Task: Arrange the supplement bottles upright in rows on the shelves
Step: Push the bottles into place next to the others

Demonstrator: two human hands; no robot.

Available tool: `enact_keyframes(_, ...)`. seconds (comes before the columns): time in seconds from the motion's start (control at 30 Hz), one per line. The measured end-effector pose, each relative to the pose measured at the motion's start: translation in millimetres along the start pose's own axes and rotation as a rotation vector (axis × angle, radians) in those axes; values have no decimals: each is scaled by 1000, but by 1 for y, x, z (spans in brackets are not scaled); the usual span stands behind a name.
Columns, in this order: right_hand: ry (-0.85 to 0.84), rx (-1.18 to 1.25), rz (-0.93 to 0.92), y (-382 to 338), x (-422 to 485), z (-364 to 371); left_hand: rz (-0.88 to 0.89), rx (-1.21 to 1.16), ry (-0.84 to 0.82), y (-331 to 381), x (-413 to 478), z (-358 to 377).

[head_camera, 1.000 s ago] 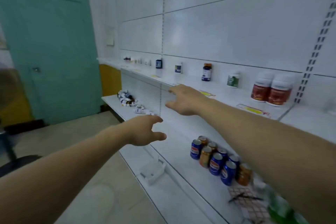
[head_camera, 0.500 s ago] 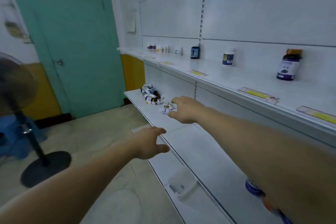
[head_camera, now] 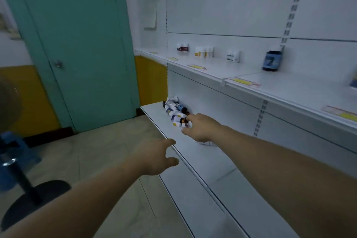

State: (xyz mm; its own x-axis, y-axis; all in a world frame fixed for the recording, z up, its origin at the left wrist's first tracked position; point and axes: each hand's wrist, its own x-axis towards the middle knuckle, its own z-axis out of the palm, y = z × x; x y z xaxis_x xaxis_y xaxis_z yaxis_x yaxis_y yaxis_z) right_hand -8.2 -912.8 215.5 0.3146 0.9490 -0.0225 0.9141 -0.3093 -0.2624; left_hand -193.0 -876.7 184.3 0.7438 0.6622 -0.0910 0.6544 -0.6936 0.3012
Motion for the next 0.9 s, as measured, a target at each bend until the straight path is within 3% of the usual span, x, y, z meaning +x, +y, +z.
enact_keyframes(0.27, -42, 108, 202, -20, 164, 28, 79, -11, -182, -131, 147, -41)
enact_keyframes(0.9, -46, 327, 613, 51, 495, 147, 330, 206, -421, -331, 553, -44)
